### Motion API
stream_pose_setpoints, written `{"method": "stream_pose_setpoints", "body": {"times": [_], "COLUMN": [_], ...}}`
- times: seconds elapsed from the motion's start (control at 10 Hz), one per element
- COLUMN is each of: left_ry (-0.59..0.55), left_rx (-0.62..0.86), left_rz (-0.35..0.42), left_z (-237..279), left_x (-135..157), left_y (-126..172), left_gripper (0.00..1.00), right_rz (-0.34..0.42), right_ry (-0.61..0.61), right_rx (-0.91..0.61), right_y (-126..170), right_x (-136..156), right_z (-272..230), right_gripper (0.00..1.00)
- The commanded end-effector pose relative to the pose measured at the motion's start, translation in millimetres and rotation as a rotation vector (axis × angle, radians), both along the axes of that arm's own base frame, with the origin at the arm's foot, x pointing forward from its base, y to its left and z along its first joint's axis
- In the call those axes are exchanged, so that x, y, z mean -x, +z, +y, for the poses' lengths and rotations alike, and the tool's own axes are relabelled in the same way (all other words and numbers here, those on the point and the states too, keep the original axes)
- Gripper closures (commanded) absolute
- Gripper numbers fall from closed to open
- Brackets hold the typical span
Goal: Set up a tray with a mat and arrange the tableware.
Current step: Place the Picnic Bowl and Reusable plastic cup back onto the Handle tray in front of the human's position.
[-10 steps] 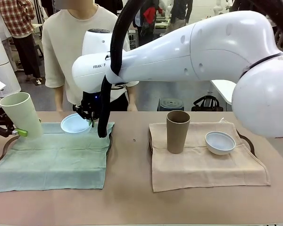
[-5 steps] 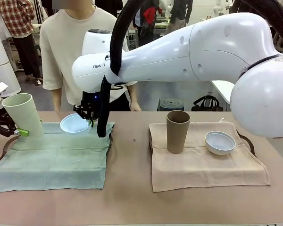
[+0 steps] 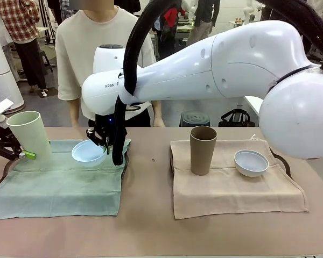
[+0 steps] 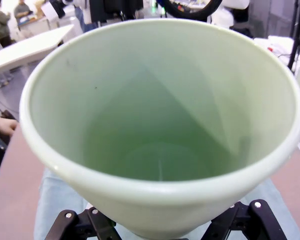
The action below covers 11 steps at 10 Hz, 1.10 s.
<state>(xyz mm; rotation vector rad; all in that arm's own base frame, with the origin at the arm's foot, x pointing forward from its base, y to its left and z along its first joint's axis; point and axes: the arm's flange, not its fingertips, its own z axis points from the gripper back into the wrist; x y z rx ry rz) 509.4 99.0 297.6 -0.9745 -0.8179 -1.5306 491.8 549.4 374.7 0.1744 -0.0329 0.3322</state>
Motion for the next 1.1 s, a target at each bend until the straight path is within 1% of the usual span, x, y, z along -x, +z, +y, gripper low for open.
{"method": "stream_pose_setpoints", "body": {"times": [0.0,0.3,0.9,1.0], "left_ry": [0.008,0.01,0.019,0.016], "left_rx": [-0.015,-0.038,-0.081,-0.083], "left_rz": [0.03,0.028,0.015,0.014], "left_z": [-8,-14,-18,-18], "left_x": [-18,-24,-29,-30], "left_y": [-10,-26,-39,-37], "left_gripper": [0.19,0.19,0.19,0.0], "right_rz": [0.027,0.054,0.052,0.052], "right_ry": [-0.011,-0.005,0.018,0.026], "right_rx": [0.003,0.009,-0.005,-0.013], "right_y": [-6,-24,-28,-27], "right_x": [-7,-9,-9,-9], "right_z": [4,5,1,-1], "right_gripper": [0.96,0.96,0.96,0.36]}}
